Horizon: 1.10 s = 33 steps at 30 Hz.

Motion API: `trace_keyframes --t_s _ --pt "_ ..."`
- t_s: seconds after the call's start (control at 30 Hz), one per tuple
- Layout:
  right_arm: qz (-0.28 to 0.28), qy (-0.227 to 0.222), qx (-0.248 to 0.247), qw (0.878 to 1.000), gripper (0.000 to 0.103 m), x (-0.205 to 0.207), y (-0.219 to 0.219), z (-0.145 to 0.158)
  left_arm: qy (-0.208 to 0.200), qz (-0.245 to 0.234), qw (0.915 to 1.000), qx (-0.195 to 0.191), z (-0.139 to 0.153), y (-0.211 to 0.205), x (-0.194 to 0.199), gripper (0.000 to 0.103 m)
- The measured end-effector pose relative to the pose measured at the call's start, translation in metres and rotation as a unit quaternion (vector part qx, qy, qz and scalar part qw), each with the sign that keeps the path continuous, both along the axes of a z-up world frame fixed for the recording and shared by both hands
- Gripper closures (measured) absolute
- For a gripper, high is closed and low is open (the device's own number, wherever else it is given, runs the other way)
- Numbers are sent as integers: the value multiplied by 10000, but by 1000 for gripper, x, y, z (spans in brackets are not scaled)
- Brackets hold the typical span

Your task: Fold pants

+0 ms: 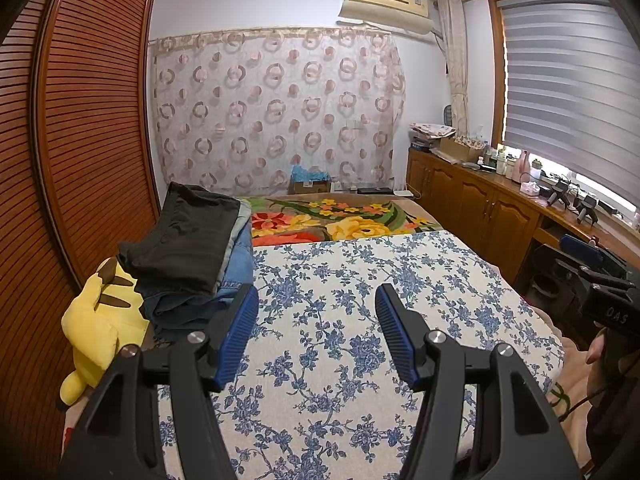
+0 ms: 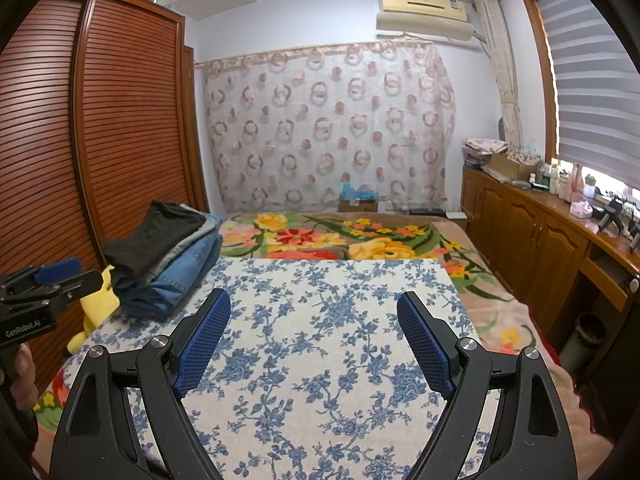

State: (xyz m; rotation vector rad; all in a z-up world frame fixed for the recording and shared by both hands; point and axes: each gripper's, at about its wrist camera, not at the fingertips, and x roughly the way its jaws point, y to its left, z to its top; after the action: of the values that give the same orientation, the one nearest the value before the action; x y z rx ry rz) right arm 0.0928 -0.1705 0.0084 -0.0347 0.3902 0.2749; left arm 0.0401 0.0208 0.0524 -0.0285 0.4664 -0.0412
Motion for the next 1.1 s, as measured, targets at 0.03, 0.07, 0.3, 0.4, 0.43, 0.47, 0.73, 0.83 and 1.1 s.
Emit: trace_keyframes --t_s 0.03,0.07,0.3,0.4,0.43,0.47,0.73,0.83,1.1 --pt "3 -1 2 10000 16 0 0 0 1 -3 10000 -5 0 0 0 43" --pt "2 3 1 10000 16 0 0 0 1 -6 10000 -5 0 0 0 43" --pt "4 0 4 10000 16 0 0 0 1 -8 10000 -2 -1 -1 0 43" --pt "3 1 2 10000 16 0 0 0 0 -7 10000 0 0 -1 0 43" --pt "2 0 6 10000 16 0 0 0 0 -8 10000 -2 -1 -1 0 43" --pt "2 2 6 10000 16 0 0 0 0 -8 10000 -1 -1 -1 0 43" --pt "6 -4 6 10000 16 0 -1 -1 -8 -9 10000 8 -1 -2 -1 43" --pt "4 1 14 10000 16 0 -1 -1 -5 -10 10000 4 -1 -2 -1 43" --pt "3 -3 16 10000 16 0 -1 -1 -6 -12 10000 4 0 -2 -1 43"
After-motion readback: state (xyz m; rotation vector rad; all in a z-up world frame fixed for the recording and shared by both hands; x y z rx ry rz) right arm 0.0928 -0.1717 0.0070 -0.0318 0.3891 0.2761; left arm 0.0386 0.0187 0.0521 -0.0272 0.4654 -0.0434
